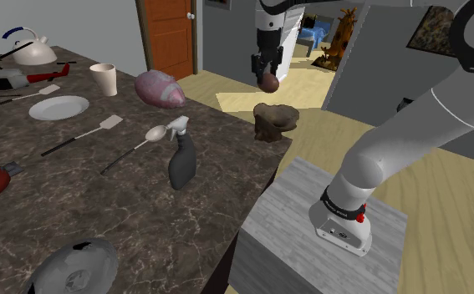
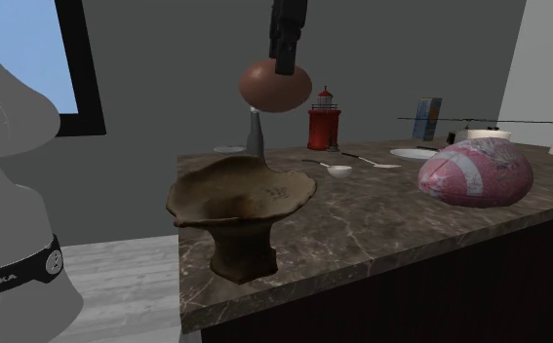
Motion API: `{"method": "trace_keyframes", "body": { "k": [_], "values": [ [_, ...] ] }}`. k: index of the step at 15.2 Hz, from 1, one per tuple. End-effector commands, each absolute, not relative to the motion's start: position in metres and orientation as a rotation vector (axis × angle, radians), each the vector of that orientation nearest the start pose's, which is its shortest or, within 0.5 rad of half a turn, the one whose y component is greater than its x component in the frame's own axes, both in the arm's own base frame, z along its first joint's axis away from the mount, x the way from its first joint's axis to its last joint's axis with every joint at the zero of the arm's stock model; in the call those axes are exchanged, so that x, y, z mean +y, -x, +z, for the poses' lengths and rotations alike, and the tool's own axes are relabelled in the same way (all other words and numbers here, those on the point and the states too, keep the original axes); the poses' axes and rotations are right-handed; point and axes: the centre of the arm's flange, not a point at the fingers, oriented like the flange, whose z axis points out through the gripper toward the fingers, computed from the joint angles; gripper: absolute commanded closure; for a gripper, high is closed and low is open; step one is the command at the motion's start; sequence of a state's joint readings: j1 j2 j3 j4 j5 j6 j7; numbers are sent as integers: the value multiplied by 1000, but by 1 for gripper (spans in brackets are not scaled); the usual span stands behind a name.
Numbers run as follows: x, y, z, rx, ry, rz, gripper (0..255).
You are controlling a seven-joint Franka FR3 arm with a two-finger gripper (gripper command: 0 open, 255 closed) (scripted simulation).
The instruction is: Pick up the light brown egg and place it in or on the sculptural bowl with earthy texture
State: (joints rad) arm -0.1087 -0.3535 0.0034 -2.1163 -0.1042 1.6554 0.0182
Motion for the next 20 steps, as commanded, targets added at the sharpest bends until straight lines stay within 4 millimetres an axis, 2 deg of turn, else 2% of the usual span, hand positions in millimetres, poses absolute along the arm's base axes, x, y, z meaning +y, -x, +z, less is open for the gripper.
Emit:
{"method": "trace_keyframes", "body": {
  "k": [1,2,3,15,16,20],
  "values": [
    [-72,-411,552,175,3231,181,255],
    [-80,-401,552,175,3231,181,255],
    [-81,-400,552,175,3231,181,255],
    [-81,-400,488,175,3231,181,255],
    [-81,-400,478,175,3231,181,255],
    [-81,-400,478,175,3231,181,255]
  ]
}}
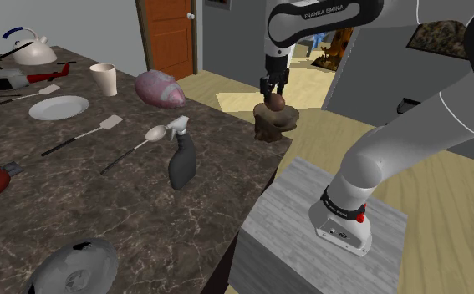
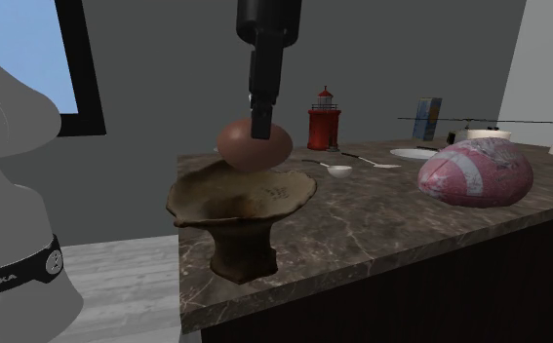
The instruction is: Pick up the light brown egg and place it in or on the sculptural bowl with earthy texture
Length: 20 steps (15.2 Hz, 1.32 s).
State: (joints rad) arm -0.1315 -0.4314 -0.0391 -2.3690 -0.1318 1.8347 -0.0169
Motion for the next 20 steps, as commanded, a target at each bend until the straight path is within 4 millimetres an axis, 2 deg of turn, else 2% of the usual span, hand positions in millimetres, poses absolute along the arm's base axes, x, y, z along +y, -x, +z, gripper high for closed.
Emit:
{"method": "trace_keyframes", "body": {
  "k": [1,4,5,10,14,20],
  "values": [
    [-81,-400,478,175,3231,181,255],
    [-81,-400,478,175,3231,181,255],
    [-81,-400,478,175,3231,181,0],
    [-81,-400,478,175,3231,181,0],
    [-76,-406,528,175,3231,181,0],
    [-76,-406,528,175,3231,181,0]
  ]
}}
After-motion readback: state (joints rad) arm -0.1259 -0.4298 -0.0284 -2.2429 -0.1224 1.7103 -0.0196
